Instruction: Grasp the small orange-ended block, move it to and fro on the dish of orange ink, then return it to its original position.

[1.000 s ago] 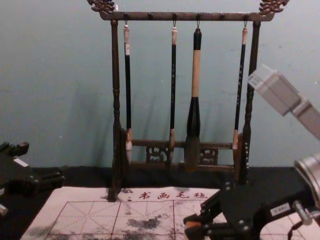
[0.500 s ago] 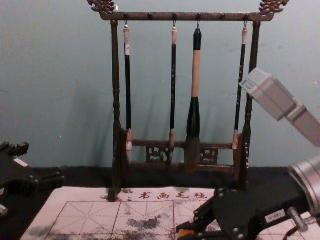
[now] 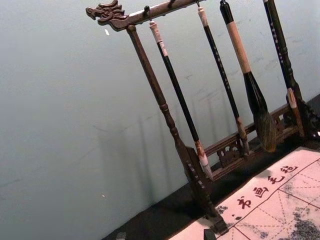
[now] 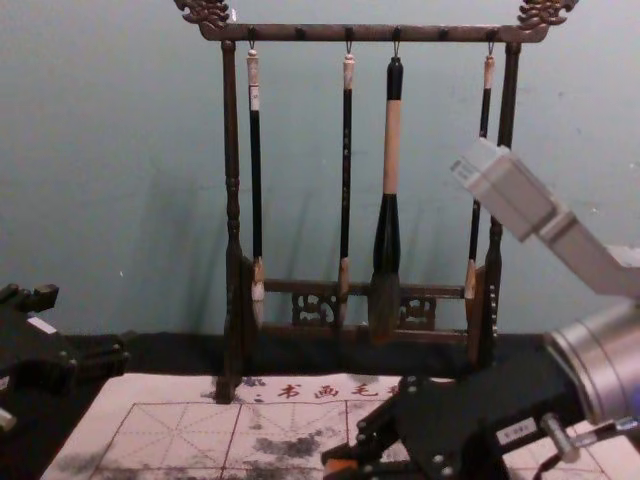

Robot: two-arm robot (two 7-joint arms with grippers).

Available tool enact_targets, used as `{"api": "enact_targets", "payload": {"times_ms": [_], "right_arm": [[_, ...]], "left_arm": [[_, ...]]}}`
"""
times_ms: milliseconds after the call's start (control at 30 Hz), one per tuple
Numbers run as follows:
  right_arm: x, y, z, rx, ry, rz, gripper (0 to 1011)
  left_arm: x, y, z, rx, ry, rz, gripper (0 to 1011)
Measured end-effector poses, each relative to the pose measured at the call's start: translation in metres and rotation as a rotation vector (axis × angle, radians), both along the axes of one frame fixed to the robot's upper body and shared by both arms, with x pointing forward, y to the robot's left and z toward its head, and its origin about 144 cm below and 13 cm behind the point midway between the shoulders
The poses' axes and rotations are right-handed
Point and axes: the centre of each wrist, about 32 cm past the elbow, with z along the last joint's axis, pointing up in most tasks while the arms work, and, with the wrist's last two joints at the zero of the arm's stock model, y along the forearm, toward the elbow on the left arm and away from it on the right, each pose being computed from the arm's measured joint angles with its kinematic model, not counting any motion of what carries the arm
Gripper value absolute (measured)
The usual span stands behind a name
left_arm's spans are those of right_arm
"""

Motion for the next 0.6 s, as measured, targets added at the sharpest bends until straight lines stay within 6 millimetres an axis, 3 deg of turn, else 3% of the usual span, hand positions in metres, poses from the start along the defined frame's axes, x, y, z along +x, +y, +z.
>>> {"api": "enact_targets", "payload": {"times_ms": [600], "right_arm": [[0.015, 0.016, -0.002, 0.004, -0.012, -0.001, 129]], "left_arm": [[0.0, 0.0, 0.0, 0.0, 0.0, 0.0, 1001]]}}
